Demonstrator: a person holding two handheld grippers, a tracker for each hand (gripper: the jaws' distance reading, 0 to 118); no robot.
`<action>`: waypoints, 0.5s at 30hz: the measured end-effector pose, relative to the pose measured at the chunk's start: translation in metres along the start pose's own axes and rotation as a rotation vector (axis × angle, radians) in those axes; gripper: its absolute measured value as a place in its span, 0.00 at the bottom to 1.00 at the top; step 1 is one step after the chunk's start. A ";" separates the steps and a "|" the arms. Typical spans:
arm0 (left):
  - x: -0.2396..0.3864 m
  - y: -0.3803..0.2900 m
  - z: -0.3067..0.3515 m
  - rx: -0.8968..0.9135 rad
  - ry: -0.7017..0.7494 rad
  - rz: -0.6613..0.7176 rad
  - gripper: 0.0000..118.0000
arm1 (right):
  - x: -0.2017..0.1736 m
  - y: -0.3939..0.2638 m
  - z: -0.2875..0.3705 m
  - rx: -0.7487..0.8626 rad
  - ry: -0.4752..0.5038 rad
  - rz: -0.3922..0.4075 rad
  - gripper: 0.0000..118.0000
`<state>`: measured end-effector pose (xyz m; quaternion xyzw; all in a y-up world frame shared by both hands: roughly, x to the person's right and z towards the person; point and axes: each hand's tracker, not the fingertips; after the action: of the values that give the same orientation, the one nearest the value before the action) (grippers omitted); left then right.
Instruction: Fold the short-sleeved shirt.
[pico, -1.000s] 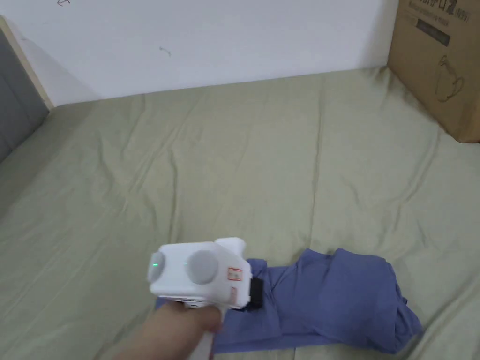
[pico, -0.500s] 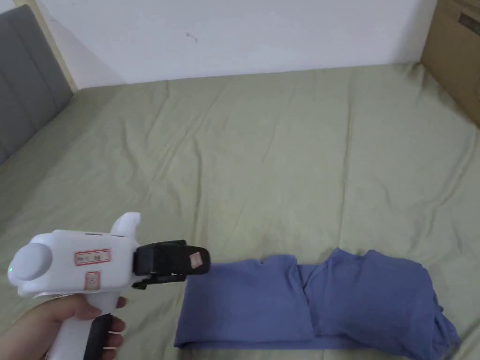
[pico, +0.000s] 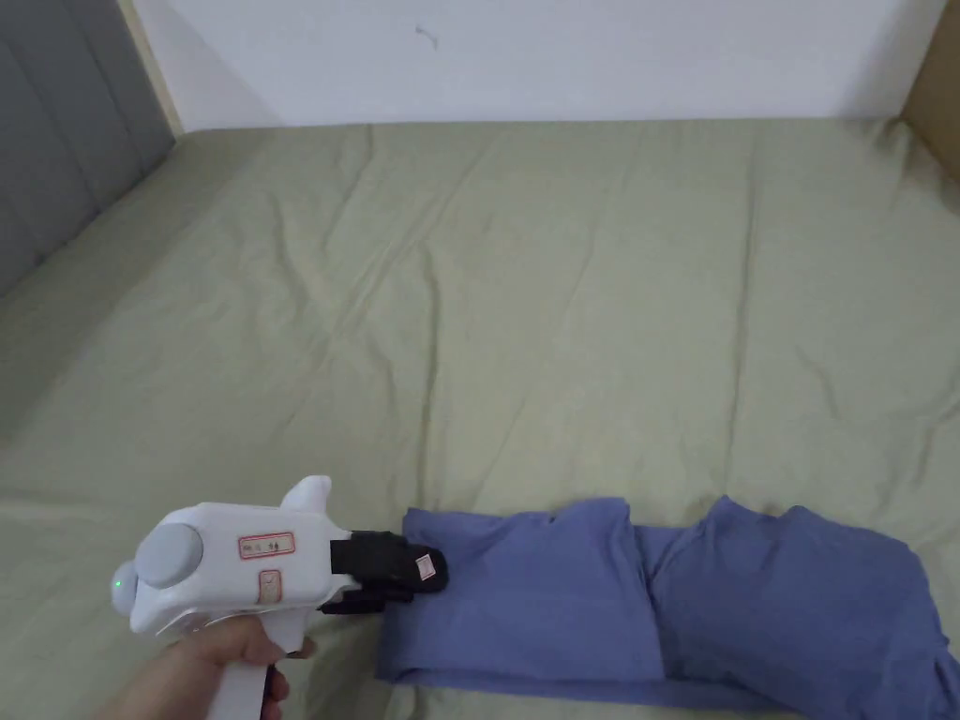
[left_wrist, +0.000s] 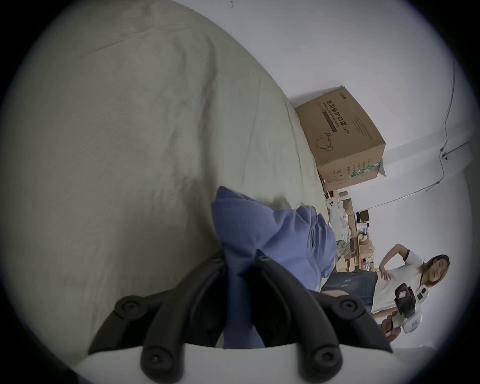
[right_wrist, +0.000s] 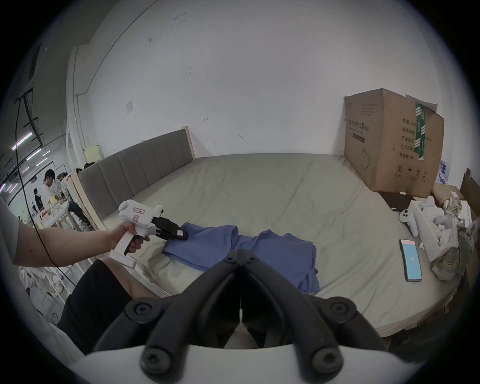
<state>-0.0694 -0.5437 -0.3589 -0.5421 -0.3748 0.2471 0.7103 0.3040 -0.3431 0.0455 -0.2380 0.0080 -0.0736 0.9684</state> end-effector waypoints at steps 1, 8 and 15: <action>0.012 -0.009 0.002 -0.006 0.004 -0.027 0.12 | -0.002 0.000 -0.002 -0.004 0.004 0.003 0.00; 0.048 -0.010 0.016 0.015 0.055 -0.153 0.09 | -0.010 0.002 -0.004 -0.003 0.020 0.010 0.00; 0.037 0.012 0.053 0.031 0.244 -0.265 0.09 | -0.008 0.001 0.005 -0.001 0.008 0.010 0.00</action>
<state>-0.0884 -0.4811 -0.3539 -0.5032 -0.3499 0.0894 0.7851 0.2962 -0.3387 0.0489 -0.2383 0.0131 -0.0697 0.9686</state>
